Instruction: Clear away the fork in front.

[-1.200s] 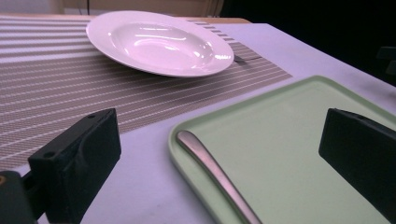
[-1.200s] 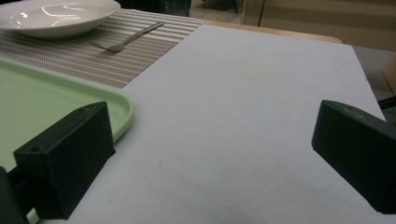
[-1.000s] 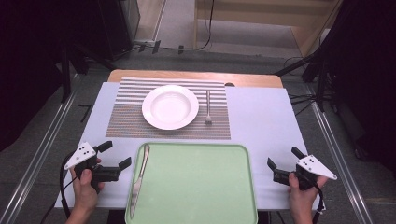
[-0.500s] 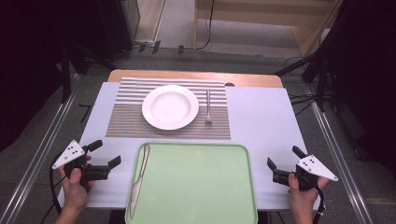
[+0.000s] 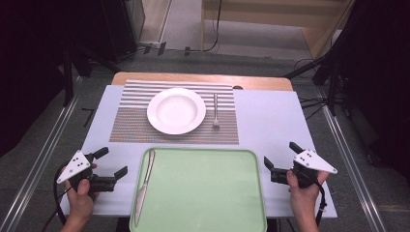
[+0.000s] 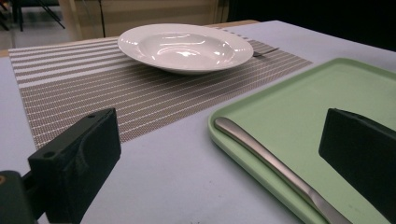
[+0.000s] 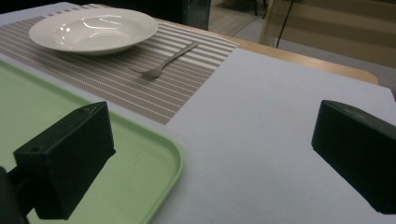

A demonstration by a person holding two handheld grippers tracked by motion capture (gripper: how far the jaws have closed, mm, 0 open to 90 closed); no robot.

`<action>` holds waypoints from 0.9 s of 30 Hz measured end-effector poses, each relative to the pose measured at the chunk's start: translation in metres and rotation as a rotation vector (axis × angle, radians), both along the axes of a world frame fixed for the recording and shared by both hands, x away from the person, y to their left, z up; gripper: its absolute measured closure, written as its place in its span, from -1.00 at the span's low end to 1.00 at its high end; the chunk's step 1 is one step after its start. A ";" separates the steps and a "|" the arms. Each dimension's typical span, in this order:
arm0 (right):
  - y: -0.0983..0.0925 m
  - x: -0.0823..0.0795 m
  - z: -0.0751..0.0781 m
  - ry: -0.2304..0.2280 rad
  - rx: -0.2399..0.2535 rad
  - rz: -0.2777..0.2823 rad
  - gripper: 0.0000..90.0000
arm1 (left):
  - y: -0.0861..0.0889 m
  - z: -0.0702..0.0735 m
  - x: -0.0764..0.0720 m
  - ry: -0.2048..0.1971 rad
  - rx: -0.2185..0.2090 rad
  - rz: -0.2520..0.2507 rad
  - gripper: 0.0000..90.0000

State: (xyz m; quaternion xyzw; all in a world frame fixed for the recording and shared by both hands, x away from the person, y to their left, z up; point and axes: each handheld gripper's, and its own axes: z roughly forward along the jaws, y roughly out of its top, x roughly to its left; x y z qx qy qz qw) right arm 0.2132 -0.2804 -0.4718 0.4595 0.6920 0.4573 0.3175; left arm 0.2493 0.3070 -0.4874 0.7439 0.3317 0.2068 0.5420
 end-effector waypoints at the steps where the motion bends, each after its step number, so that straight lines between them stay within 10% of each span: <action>1: 0.002 0.003 0.002 0.000 -0.006 0.003 -1.00 | 0.000 0.000 -0.001 -0.003 0.002 0.002 -1.00; 16: 0.033 0.046 0.038 0.032 -0.056 0.055 -1.00 | 0.006 -0.003 0.001 -0.003 -0.053 0.016 -1.00; 27: 0.045 0.079 0.038 0.093 -0.064 0.096 -1.00 | 0.005 -0.003 0.001 0.003 -0.052 0.019 -1.00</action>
